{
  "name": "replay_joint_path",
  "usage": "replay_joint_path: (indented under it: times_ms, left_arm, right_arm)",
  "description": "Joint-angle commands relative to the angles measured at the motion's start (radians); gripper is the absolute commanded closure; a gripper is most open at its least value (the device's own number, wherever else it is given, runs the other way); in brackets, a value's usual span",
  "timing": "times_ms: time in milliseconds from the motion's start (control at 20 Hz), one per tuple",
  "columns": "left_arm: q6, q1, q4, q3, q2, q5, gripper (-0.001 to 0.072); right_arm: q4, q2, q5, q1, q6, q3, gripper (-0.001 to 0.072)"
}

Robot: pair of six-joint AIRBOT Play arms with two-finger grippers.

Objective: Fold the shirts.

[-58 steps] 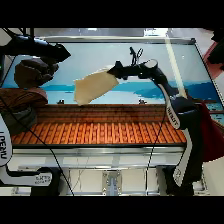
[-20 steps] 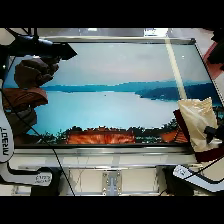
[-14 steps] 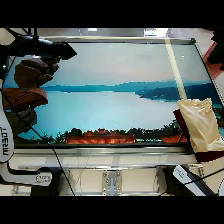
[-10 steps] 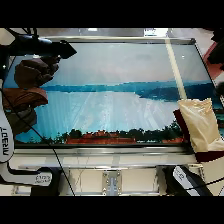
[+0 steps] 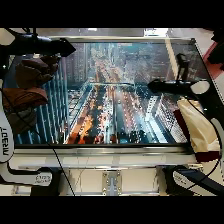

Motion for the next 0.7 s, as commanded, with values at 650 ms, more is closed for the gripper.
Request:
replay_joint_path:
  times_ms: [650]
  left_arm:
    - [0.001,0.000,-0.001,0.001,0.000,0.003,0.0089]
  right_arm:
    - [0.061,-0.039,0.016,0.178,0.041,-0.019,0.0230]
